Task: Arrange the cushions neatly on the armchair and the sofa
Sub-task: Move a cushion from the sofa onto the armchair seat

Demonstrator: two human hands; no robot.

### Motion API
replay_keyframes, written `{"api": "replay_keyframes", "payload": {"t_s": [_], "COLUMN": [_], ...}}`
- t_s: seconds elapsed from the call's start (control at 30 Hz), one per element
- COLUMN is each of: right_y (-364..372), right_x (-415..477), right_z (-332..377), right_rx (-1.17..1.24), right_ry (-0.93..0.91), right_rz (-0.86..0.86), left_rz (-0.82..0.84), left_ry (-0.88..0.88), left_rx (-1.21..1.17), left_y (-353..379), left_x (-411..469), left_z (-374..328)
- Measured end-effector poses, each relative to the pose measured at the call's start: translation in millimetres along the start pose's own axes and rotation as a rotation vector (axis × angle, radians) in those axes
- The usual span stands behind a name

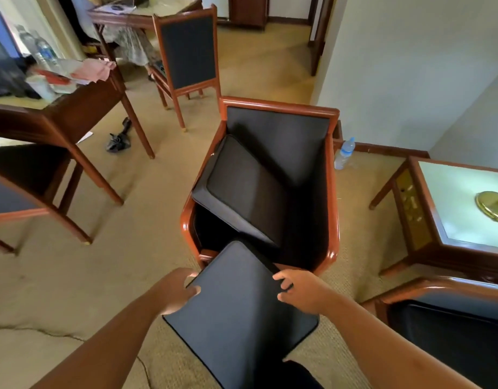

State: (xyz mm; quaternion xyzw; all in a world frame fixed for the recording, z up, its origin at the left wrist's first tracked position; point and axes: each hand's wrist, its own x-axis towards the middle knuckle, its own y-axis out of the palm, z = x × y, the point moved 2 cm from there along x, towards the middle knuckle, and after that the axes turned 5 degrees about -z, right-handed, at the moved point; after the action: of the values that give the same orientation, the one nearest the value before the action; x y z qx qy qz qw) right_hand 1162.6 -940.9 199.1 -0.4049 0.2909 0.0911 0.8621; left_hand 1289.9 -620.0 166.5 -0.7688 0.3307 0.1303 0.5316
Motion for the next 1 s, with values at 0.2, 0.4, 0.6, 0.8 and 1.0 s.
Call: {"api": "replay_keyframes", "payload": {"t_s": [0.2,0.4,0.6,0.8,1.0], "right_y": [-38,-73,-77,-44,31], "right_x": [72,129,170,194,218], "right_z": [5,47,69,82,131], "right_rx": [-0.005,0.026,0.155,0.383,0.558], "right_ry": [-0.011,-0.031,0.086,0.361,0.459], "right_rz": [0.052,-0.020,-0.117,-0.369,-0.358], "left_rz": [0.029,-0.087,-0.115,-0.031,0.035], "left_ry": [-0.026,0.002,0.015,0.075,0.069], "left_rx": [-0.082,-0.080,-0.090,-0.116,-0.243], "left_y": [-14,-79,-147,-170,-160], "left_x": [41,97,203,323,378], "left_z": [-20,-25,-5,13,-5]}}
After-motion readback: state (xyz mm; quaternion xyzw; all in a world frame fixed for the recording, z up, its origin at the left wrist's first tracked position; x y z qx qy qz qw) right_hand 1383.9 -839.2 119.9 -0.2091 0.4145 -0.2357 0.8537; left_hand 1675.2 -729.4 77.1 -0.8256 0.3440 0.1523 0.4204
